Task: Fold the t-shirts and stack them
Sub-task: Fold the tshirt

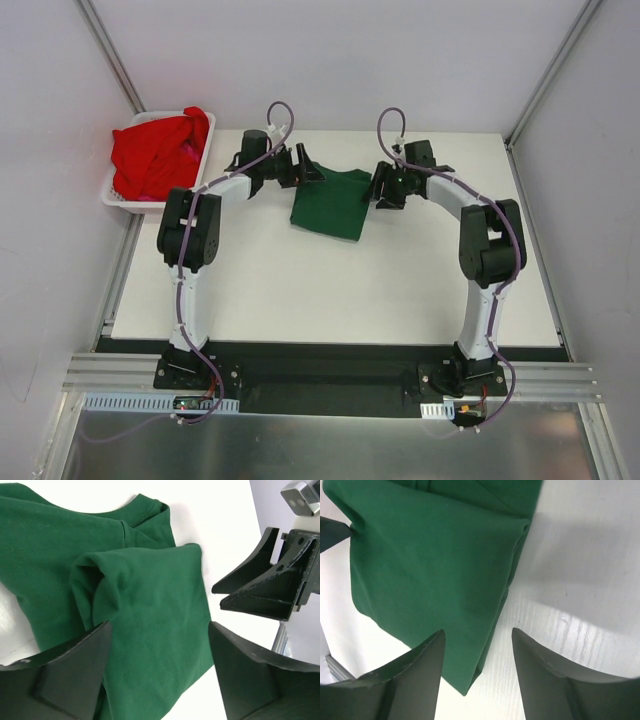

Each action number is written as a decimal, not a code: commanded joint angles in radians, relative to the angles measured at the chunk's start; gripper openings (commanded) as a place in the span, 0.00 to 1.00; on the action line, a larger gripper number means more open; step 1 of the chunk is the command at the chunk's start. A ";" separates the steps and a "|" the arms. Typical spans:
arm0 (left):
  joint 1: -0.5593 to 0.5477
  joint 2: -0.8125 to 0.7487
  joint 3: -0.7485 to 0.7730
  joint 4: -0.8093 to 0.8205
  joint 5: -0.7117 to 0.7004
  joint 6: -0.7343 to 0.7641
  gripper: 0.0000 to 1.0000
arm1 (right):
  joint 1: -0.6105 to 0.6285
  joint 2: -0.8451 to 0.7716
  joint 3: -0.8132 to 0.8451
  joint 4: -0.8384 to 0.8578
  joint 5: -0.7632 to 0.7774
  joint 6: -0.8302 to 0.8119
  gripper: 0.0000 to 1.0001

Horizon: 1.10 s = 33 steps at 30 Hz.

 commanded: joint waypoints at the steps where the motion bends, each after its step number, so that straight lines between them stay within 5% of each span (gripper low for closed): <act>1: 0.014 -0.023 0.023 0.081 0.035 -0.016 0.84 | -0.009 -0.051 -0.012 0.046 0.025 -0.031 0.60; 7: 0.031 -0.101 -0.023 0.086 0.041 -0.013 0.86 | -0.010 -0.122 -0.048 0.051 0.013 -0.031 0.61; 12: 0.035 -0.204 -0.107 0.086 0.043 0.001 0.86 | -0.010 -0.133 -0.069 0.071 -0.016 -0.021 0.51; 23: 0.040 -0.164 -0.119 0.108 0.049 0.079 0.79 | -0.010 -0.147 -0.121 0.089 -0.010 -0.005 0.58; 29: 0.040 -0.070 -0.024 0.051 0.021 0.127 0.36 | 0.011 -0.216 -0.223 0.108 -0.051 0.014 0.56; 31: 0.040 -0.043 -0.004 0.049 0.018 0.139 0.25 | 0.017 -0.238 -0.255 0.111 -0.050 0.014 0.56; 33: 0.040 -0.024 0.023 0.045 0.021 0.148 0.25 | 0.019 -0.260 -0.269 0.111 -0.047 0.015 0.56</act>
